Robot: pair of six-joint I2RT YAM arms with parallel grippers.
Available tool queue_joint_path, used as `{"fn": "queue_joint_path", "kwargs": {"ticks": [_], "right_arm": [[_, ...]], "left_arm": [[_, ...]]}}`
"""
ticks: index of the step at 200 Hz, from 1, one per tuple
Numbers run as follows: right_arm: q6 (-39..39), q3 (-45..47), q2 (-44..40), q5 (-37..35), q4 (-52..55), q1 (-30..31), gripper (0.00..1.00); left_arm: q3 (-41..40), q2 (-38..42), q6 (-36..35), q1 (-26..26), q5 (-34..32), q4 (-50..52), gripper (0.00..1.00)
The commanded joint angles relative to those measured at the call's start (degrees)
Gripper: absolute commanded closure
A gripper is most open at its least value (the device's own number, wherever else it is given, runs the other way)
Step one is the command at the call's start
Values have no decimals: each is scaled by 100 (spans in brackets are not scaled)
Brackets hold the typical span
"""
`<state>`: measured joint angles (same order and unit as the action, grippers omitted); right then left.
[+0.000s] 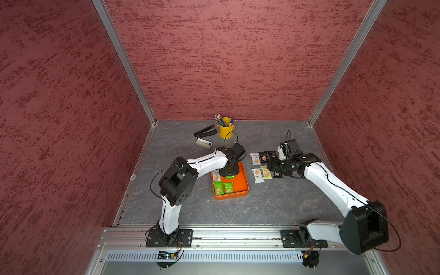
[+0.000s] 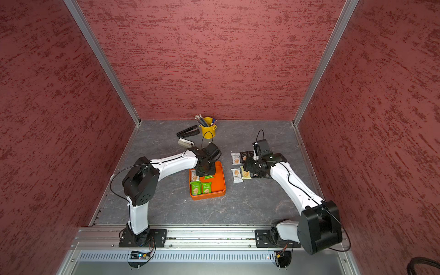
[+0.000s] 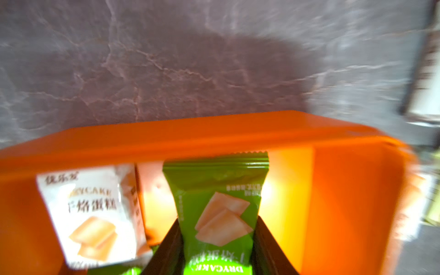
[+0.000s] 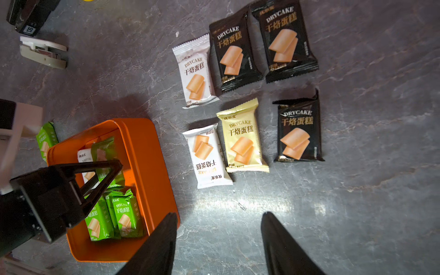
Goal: Take the cookies out of the storage box
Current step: Pick up the cookie from the storage box.
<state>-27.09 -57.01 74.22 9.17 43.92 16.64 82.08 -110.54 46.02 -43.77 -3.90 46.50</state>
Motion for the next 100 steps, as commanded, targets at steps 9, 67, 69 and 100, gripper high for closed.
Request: {"fn": "queue_joint_path", "kwargs": {"ticks": [9, 67, 69, 100], "right_arm": [[49, 190, -179, 247, -121, -36, 39], [-139, 334, -169, 724, -478, -37, 39], [-150, 336, -164, 744, -502, -38, 39], [-520, 388, 108, 1145, -1029, -21, 39]], "left_arm": [[19, 580, 284, -70, -49, -5, 63], [-406, 1394, 279, 115, -402, 205, 63], [-435, 1428, 277, 136, -401, 209, 63], [-891, 1925, 42, 539, -409, 278, 63]]}}
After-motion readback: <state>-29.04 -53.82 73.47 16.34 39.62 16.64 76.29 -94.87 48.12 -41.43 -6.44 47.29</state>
